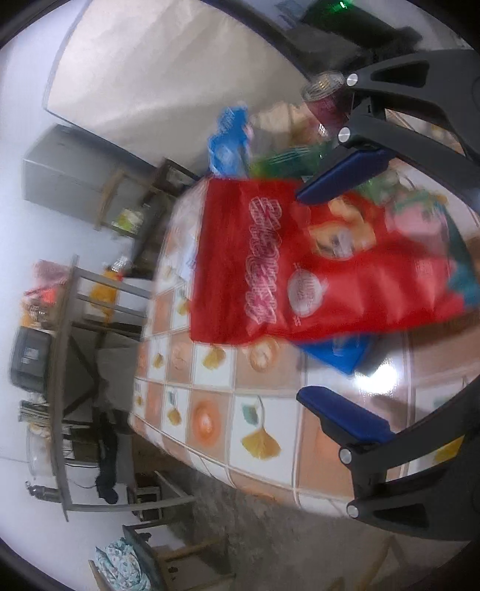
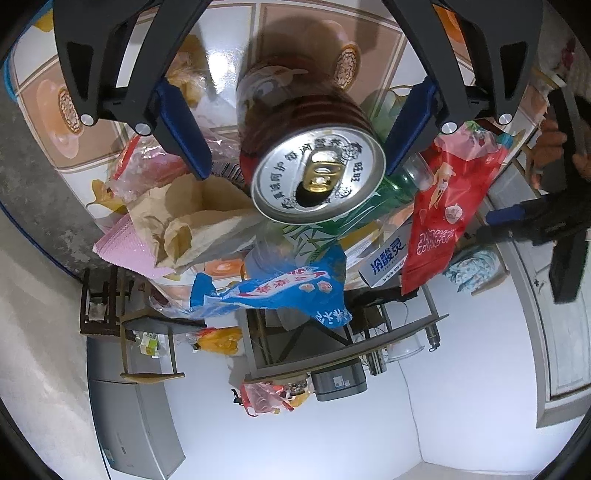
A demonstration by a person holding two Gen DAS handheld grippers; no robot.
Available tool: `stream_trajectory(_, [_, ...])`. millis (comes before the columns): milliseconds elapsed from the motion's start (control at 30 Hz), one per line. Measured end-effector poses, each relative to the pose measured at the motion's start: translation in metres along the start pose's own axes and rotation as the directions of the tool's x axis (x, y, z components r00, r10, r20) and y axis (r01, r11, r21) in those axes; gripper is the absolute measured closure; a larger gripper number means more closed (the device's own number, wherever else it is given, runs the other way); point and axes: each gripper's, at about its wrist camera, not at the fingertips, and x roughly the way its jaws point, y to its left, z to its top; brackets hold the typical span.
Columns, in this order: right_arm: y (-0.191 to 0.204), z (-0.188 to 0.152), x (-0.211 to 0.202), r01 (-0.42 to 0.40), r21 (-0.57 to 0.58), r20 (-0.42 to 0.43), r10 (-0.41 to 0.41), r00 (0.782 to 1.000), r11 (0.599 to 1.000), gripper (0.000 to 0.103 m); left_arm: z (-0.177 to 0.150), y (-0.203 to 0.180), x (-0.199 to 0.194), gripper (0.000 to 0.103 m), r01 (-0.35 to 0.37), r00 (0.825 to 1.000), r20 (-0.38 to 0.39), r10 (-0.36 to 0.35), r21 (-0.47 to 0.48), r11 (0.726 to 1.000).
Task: Collect trash
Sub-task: 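Grasp the red snack bag with the left tool while the right tool grasps the red-brown can, then carry the red bag and can to the blue wastebasket and release both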
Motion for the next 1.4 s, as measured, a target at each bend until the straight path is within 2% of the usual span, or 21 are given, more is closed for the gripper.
stream_trajectory(133, [-0.003,0.001,0.003,-0.011,0.004,-0.004,0.011,1.0,1.0,0.019,-0.008,0.01,0.013,0.008,-0.012,0.998,-0.067,0.014,0.029,1.0])
stream_trajectory(233, [-0.002,0.002,0.004,-0.013,-0.003,-0.008,0.013,1.0,1.0,0.023,-0.015,0.008,0.021,0.009,-0.028,0.997,-0.064,0.031,0.051,0.998])
stream_trajectory(300, [-0.001,0.002,0.004,-0.012,-0.008,-0.01,0.012,1.0,1.0,0.027,-0.015,0.008,0.024,0.019,-0.033,0.998,-0.05,0.036,0.053,0.998])
stream_trajectory(333, [-0.001,0.003,0.004,-0.012,-0.009,-0.011,0.012,1.0,1.0,0.027,-0.014,0.008,0.025,0.029,-0.025,0.998,-0.05,0.027,0.049,0.998])
stream_trajectory(367, [-0.001,0.003,0.004,-0.012,-0.009,-0.011,0.011,1.0,1.0,0.028,-0.012,0.01,0.028,0.033,-0.018,0.998,-0.056,0.02,0.039,0.999])
stream_trajectory(467, [0.0,0.004,0.004,-0.011,-0.008,-0.015,0.01,1.0,1.0,0.03,-0.01,0.013,0.035,0.043,0.017,0.997,-0.075,-0.016,0.004,1.0])
stream_trajectory(533, [0.002,0.004,0.005,-0.011,-0.009,-0.021,0.01,1.0,1.0,0.033,-0.009,0.014,0.039,0.045,0.022,0.997,-0.076,-0.022,-0.001,1.0])
stream_trajectory(600, [0.004,0.004,0.006,-0.009,-0.014,-0.026,0.009,1.0,1.0,0.035,-0.008,0.016,0.038,0.052,0.029,0.997,-0.068,-0.03,-0.013,0.999])
stream_trajectory(667, [0.006,0.004,0.005,0.0,-0.023,-0.029,0.0,1.0,1.0,0.036,-0.01,0.015,0.035,0.065,0.029,0.997,-0.066,-0.031,-0.017,0.999])
stream_trajectory(700, [0.006,0.004,0.005,0.001,-0.024,-0.03,-0.002,1.0,1.0,0.036,-0.011,0.015,0.033,0.067,0.027,0.998,-0.062,-0.028,-0.017,0.999])
stream_trajectory(767, [0.007,0.003,0.005,0.005,-0.026,-0.032,-0.006,0.999,1.0,0.036,-0.013,0.012,0.025,0.077,0.033,0.999,-0.042,-0.033,-0.002,0.999])
stream_trajectory(867, [0.009,0.004,0.005,0.015,-0.032,-0.034,-0.016,0.999,0.999,0.036,-0.017,0.002,0.012,0.086,0.027,1.0,-0.007,-0.027,0.055,0.998])
stream_trajectory(1067, [0.012,0.007,0.006,0.032,-0.046,-0.036,-0.034,0.999,0.998,0.036,-0.028,-0.019,0.001,0.09,0.021,1.0,0.019,-0.024,0.147,0.989])
stream_trajectory(1200, [0.014,0.007,0.005,0.043,-0.056,-0.041,-0.045,0.998,0.997,0.036,-0.033,-0.023,0.004,0.09,0.041,0.999,-0.011,-0.04,0.161,0.986])
stream_trajectory(1233, [0.015,0.007,0.005,0.046,-0.059,-0.041,-0.048,0.998,0.997,0.036,-0.034,-0.022,0.006,0.089,0.046,0.999,-0.022,-0.043,0.149,0.988])
stream_trajectory(1267, [0.015,0.007,0.004,0.048,-0.062,-0.043,-0.05,0.998,0.997,0.037,-0.035,-0.021,0.007,0.082,0.056,0.998,-0.034,-0.051,0.136,0.989])
stream_trajectory(1333, [0.016,0.007,0.003,0.053,-0.069,-0.043,-0.056,0.997,0.996,0.037,-0.036,-0.018,0.012,0.076,0.088,0.994,-0.076,-0.08,0.106,0.99])
stream_trajectory(1400, [0.018,0.006,0.002,0.062,-0.077,-0.041,-0.065,0.997,0.995,0.037,-0.038,-0.016,0.016,0.076,0.1,0.991,-0.096,-0.092,0.084,0.991])
